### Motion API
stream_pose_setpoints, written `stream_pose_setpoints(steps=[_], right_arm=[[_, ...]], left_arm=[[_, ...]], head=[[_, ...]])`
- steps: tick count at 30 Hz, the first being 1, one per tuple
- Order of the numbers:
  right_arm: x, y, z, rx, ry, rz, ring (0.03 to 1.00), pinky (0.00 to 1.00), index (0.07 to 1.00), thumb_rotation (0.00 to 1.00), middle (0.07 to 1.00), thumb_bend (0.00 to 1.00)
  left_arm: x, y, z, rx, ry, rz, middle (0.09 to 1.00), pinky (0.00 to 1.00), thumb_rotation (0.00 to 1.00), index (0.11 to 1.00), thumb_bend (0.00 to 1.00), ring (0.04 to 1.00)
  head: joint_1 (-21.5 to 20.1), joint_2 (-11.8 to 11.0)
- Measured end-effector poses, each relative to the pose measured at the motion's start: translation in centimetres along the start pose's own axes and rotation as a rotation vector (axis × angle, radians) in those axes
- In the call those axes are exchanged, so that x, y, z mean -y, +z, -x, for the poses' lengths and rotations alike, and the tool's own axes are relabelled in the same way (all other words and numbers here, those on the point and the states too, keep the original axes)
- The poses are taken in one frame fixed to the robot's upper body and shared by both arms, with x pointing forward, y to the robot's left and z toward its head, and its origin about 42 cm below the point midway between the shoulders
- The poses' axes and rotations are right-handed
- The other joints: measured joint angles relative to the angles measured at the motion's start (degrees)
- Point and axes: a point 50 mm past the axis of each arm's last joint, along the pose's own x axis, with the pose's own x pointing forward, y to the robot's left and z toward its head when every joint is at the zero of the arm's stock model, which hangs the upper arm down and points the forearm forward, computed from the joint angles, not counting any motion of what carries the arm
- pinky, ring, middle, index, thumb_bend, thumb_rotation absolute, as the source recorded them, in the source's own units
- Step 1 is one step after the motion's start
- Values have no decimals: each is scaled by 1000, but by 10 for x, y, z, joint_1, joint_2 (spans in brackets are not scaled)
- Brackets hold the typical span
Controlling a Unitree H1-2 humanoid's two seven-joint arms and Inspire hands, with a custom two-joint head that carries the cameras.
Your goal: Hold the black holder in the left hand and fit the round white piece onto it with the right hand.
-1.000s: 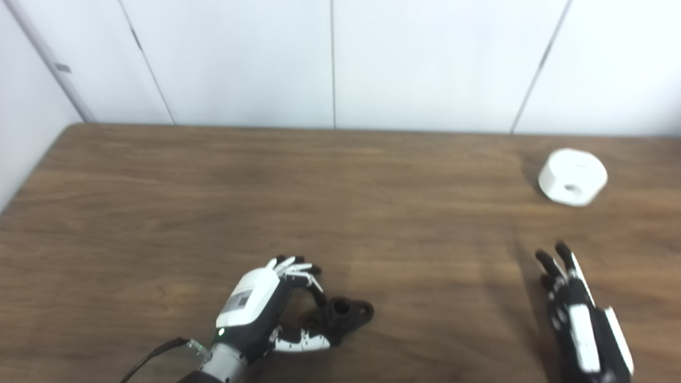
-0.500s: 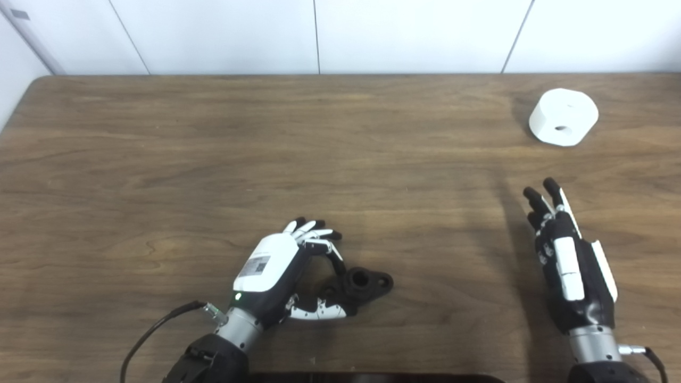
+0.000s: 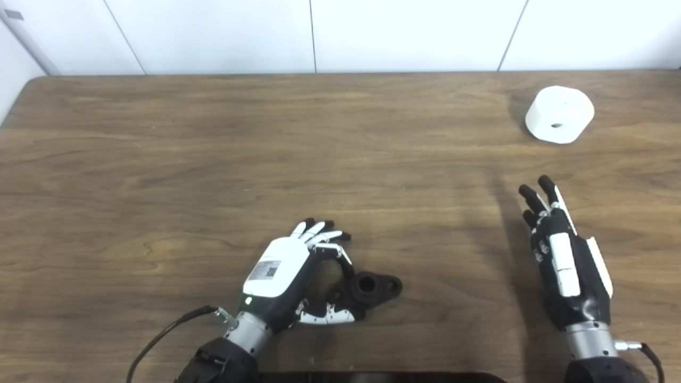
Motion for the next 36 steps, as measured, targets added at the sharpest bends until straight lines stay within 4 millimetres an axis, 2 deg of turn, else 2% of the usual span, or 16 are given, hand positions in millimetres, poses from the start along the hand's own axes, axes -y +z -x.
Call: stream_pose_setpoints(steps=[4,10,23,30,36], right_arm=[[1,0,0,2,-16,-4,985,1000,974,872,923,550],[2,1,0,5,-21,-7,985,1000,971,880,925,549],[4,-8,0,6,-26,-5,986,1000,970,869,922,550],[4,-12,1,15,-25,-2,987,1000,971,877,926,549],[5,-14,1,20,-25,-2,988,1000,973,875,928,555]], left_arm=[[3,-3,-1,12,7,-2,830,998,50,487,520,930],[5,-10,-4,16,23,-5,827,977,50,488,520,908],[-2,-19,-19,44,46,-23,830,952,49,488,519,908],[-4,-21,-27,42,41,-8,827,974,49,488,519,910],[-10,-22,-32,41,31,-19,820,961,50,488,519,906]], head=[[-15,-22],[-18,-41],[-15,-60],[-6,-83],[3,-86]])
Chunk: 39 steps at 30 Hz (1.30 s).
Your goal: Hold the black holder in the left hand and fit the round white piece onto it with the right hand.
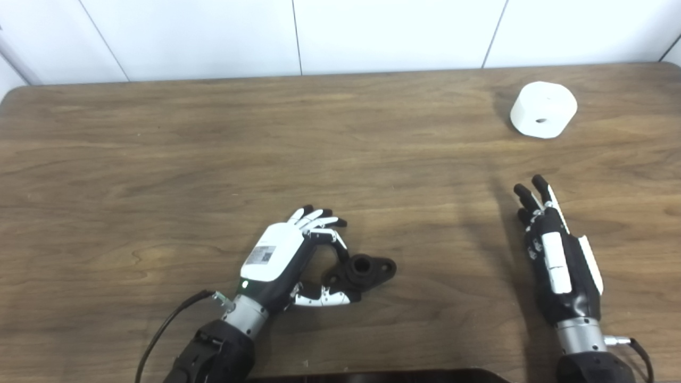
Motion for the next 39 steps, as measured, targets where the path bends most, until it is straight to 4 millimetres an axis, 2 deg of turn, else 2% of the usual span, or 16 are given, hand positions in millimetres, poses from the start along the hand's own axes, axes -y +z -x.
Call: stream_pose_setpoints(steps=[13,17,19,21,22,24,28,32,35,39], right_arm=[[2,-1,0,7,-4,5,1000,1000,980,878,937,535],[7,0,-1,11,-23,24,1000,1000,979,849,948,554],[11,4,-4,16,-36,43,998,1000,972,800,942,576],[15,12,-9,29,-47,67,999,1000,968,718,935,596],[17,19,-13,44,-52,80,1000,1000,968,701,935,599],[21,30,-21,84,-60,100,997,1000,973,670,937,592],[32,47,-36,110,-77,158,980,1000,965,655,934,587],[48,69,-51,144,-113,216,979,1000,947,651,921,635],[52,82,-65,174,-130,250,977,1000,960,680,921,656],[51,96,-84,221,-136,356,952,952,970,717,927,624]], left_arm=[[-4,-6,-9,-21,18,13,820,975,49,487,519,911],[-2,-9,-9,-20,34,21,822,979,49,487,519,911],[-2,-11,-9,-24,38,22,821,978,49,487,519,910],[-2,-12,-9,-28,42,22,823,982,49,488,519,912],[-2,-13,-9,-30,43,22,824,982,49,488,519,913],[-2,-14,-9,-34,44,22,823,982,50,488,519,912],[-1,-14,-10,-32,52,23,819,970,49,488,519,906],[1,-16,-11,-31,63,25,818,958,49,488,519,901],[2,-18,-12,-26,67,23,820,959,48,488,519,904],[1,-18,-12,-20,67,25,819,954,47,488,518,902]], head=[[-6,-13],[-17,-15],[-20,-16],[-20,-16],[-35,-20],[-40,-24],[-46,-27],[-51,-31],[-81,-40],[-109,-39]])
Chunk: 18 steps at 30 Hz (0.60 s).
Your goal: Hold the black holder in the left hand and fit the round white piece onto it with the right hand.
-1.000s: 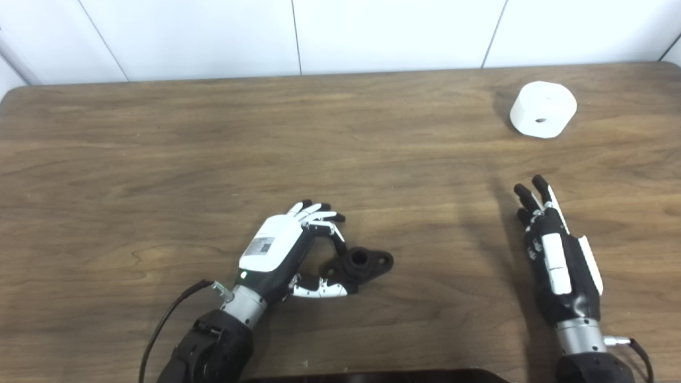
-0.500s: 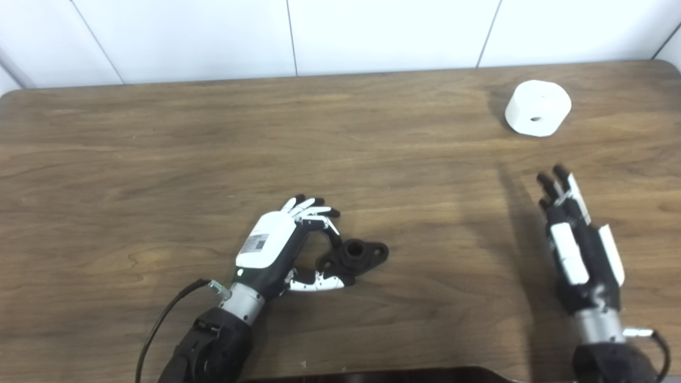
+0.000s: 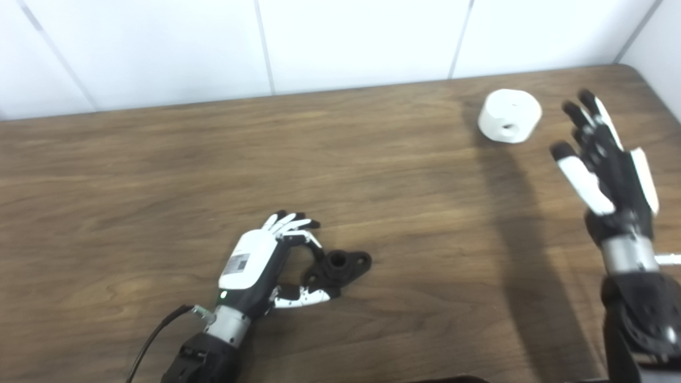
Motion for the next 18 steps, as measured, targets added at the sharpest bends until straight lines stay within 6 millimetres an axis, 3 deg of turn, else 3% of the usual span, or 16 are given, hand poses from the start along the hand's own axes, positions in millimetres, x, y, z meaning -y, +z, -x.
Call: stream_pose_setpoints(steps=[6,13,18], right_arm=[[3,12,-25,40,-24,236,932,901,963,658,925,670],[-1,17,-57,15,-33,316,940,877,957,351,932,716],[4,18,-79,-30,24,397,933,873,961,340,933,744]], left_arm=[[-3,-4,1,2,3,3,810,948,46,487,518,888],[-9,-9,5,11,-3,-7,797,909,45,487,518,874],[-15,-13,7,17,1,-27,795,909,45,487,518,873]], head=[[-45,-8],[-102,-18],[-113,-29]])
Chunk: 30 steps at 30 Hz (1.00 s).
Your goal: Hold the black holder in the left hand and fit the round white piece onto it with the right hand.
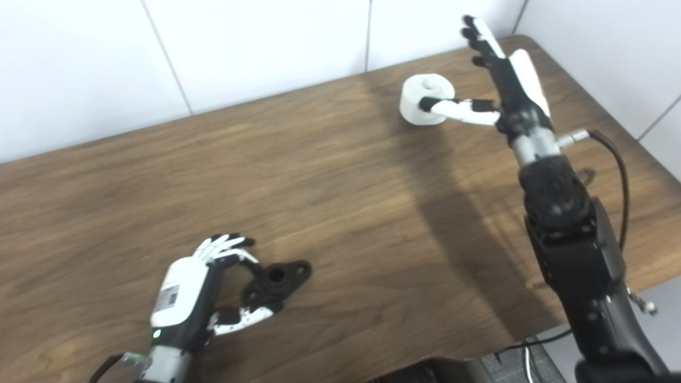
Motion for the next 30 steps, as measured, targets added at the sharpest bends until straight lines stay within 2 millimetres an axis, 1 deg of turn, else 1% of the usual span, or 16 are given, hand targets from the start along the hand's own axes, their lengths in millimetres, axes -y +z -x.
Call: stream_pose_setpoints(steps=[2,3,4,5,7,8,10,11,14,16,18,20,24,27,30], right_arm=[[3,-1,-9,-21,13,48,882,801,935,321,911,771],[5,-2,-13,-30,17,70,871,783,931,318,906,775],[7,-3,-17,-34,16,91,892,827,937,319,910,785],[9,-3,-20,-42,24,110,907,853,944,324,916,793],[12,-5,-27,-53,40,141,928,889,952,326,925,805],[14,-6,-30,-58,47,149,935,895,957,331,930,814],[14,-10,-36,-75,67,158,938,879,958,329,931,833],[14,-12,-38,-85,73,159,937,876,958,329,931,834],[11,-20,-43,-114,93,165,942,869,960,315,934,838],[12,-24,-46,-128,106,175,949,872,959,304,936,844],[12,-26,-49,-135,114,186,952,864,954,295,933,853],[14,-28,-54,-139,120,210,951,853,944,285,926,859],[17,-30,-61,-145,134,242,963,852,932,290,934,867],[15,-33,-65,-160,162,266,978,858,925,313,945,873],[12,-34,-70,-172,194,288,981,854,914,311,944,882]], left_arm=[[0,0,1,-2,1,1,794,910,45,487,518,873],[0,0,1,-1,2,1,794,910,45,487,518,873],[0,-1,1,-1,2,2,795,913,45,487,518,875],[0,-1,2,-2,2,3,795,914,45,487,518,875],[-1,-2,3,-2,1,4,797,916,45,487,518,877],[-1,-2,3,-2,0,5,798,917,45,487,519,878],[-1,-3,4,-3,0,6,798,913,46,487,519,876],[0,-4,4,-3,1,7,797,912,46,487,519,875],[2,-5,5,5,15,9,794,903,47,487,519,870],[3,-6,5,11,20,9,794,904,47,487,519,870],[4,-7,5,10,24,10,795,904,47,487,519,871],[5,-7,5,10,29,12,795,904,47,487,519,872],[7,-8,4,13,35,14,793,900,47,487,520,872],[7,-8,4,16,34,14,794,902,47,486,520,873],[8,-9,3,18,35,14,793,903,47,486,520,872]], head=[[-1,-11],[0,-13],[2,-19],[2,-19],[5,-25],[9,-32],[19,-44],[19,-44],[35,-59],[37,-60],[42,-68],[48,-80],[50,-87],[46,-89],[47,-91]])
